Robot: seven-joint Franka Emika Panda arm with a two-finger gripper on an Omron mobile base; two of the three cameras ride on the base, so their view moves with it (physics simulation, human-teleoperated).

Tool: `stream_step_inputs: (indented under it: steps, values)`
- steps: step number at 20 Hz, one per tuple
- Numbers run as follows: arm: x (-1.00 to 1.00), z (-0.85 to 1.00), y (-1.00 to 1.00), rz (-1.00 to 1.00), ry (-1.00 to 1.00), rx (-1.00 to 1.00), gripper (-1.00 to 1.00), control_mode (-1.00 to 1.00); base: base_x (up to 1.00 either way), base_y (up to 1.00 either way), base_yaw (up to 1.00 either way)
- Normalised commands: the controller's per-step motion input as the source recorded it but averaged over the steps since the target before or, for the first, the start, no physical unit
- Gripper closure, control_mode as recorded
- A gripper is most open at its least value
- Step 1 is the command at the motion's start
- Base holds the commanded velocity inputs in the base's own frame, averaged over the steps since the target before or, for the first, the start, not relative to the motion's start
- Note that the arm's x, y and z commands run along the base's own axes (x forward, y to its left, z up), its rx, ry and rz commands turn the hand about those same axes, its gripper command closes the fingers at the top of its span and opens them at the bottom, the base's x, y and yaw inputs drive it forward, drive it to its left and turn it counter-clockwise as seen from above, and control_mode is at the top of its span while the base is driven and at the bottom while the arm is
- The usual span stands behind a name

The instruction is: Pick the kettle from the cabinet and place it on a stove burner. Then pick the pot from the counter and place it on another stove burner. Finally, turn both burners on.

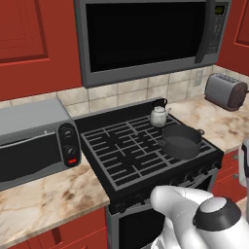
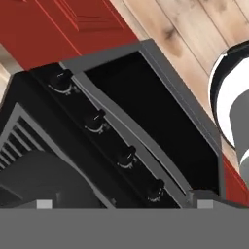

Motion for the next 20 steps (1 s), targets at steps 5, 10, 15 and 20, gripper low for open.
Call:
stream_step_inputs:
  steps: [5, 10, 15, 20]
  values:
    - [0.00, -0.12, 0.10, -0.08, -0.15, 0.14, -1.00, -1.00, 0.00, 0.00, 0.00]
    - [0.00, -0.15, 0.09, -0.10, -0.12, 0.13, -1.00, -1.00, 0.00, 0.00, 0.00]
    - [0.00, -0.14, 0.10, -0.10, -0.07, 0.13, -1.00, -1.00, 0.00, 0.00, 0.00]
    - [0.02, -0.12, 0.17, -0.09, 0.00, 0.14, -1.00, -1.00, 0.00, 0.00, 0.00]
